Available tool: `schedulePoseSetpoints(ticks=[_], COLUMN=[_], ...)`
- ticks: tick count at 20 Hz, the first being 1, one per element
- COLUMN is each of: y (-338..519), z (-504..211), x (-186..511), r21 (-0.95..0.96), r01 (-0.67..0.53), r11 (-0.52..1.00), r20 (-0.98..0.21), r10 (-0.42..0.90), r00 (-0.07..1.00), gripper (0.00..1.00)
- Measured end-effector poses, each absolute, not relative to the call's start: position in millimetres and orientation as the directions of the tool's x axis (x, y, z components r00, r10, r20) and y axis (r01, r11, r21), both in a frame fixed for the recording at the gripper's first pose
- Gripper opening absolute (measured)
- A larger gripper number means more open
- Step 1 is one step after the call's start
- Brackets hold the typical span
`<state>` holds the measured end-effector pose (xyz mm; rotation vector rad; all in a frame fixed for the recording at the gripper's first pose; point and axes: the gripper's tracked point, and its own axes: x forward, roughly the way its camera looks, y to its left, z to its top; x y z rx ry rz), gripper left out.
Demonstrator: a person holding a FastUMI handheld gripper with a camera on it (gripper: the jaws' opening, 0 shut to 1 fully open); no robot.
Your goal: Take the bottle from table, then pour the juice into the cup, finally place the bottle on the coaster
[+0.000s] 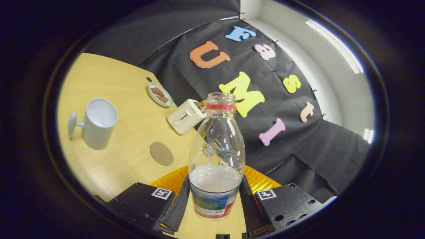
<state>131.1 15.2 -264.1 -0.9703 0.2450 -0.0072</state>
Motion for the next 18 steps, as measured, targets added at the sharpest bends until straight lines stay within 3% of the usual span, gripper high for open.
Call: schedulePoseSetpoints(ticks=[11,18], y=[26,54], z=[-253,-249], x=[131,129], r21=[-0.967,-0.991], r01=[-0.144,-0.132], r11=[0.212,0.033], r20=[-0.179,-0.134], r10=[-0.154,-0.09], r00=[0.972,0.987], gripper=[0.79,0.79])
